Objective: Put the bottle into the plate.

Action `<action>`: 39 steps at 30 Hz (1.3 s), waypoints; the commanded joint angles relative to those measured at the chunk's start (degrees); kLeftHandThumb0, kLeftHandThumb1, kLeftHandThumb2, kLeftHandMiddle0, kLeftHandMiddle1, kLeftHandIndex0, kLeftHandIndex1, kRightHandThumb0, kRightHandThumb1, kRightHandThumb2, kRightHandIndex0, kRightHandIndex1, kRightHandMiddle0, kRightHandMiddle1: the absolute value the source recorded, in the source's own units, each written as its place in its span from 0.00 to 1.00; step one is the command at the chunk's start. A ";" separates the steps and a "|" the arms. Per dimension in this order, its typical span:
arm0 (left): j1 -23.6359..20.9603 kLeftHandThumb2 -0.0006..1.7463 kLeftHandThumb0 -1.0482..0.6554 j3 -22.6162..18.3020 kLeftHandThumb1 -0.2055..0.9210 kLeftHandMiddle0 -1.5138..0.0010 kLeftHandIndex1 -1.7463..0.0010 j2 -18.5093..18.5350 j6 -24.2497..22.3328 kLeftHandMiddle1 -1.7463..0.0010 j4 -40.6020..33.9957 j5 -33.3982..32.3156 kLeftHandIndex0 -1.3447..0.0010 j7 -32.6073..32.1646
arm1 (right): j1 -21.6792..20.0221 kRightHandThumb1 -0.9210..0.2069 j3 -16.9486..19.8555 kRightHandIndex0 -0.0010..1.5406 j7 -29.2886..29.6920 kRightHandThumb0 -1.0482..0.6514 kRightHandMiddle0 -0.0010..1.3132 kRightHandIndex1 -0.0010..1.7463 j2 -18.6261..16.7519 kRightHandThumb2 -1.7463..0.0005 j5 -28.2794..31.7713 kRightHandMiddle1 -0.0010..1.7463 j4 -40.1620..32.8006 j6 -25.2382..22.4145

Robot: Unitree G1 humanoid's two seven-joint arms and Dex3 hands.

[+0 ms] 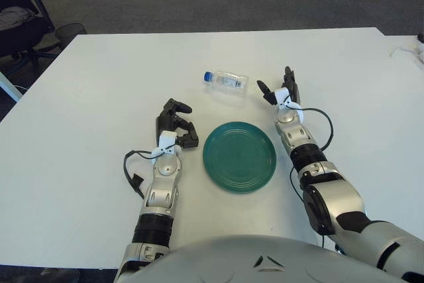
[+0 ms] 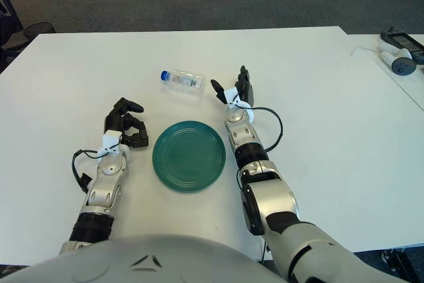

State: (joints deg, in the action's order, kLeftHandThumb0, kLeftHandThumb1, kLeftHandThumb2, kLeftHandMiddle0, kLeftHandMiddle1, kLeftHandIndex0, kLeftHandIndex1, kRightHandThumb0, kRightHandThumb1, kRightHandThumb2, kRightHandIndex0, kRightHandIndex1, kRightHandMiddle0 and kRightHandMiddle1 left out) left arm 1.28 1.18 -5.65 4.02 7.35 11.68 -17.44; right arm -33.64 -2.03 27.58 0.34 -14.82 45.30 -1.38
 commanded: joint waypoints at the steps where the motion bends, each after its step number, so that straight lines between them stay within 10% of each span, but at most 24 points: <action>1: 1.45 1.00 0.61 -0.23 0.13 0.42 0.00 0.27 -2.52 0.00 2.21 0.36 0.49 -0.33 | -1.86 0.00 -0.07 0.05 0.49 0.00 0.00 0.01 0.23 0.81 -0.27 0.10 0.61 0.09; 24: -0.69 1.00 0.61 -0.57 0.13 0.42 0.00 0.45 0.50 0.01 6.51 -0.16 0.49 -0.88 | -4.82 0.00 -4.16 0.04 -6.18 0.02 0.00 0.00 6.17 0.84 -2.77 0.13 -0.55 11.41; 39: -1.20 1.00 0.61 -0.59 0.13 0.42 0.00 0.11 1.78 0.00 7.83 -1.11 0.49 -0.34 | -7.05 0.00 -10.75 0.04 -7.51 0.00 0.00 0.00 3.63 0.84 -8.25 0.15 -5.14 13.31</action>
State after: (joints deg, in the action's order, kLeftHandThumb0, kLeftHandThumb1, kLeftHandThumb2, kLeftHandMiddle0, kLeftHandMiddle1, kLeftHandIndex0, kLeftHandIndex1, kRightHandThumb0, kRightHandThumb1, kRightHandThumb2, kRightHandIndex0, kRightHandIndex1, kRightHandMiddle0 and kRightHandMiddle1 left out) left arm -1.47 0.69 -5.64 7.88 12.59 10.80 -18.16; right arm -39.51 -11.62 20.72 4.26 -21.74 40.71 11.33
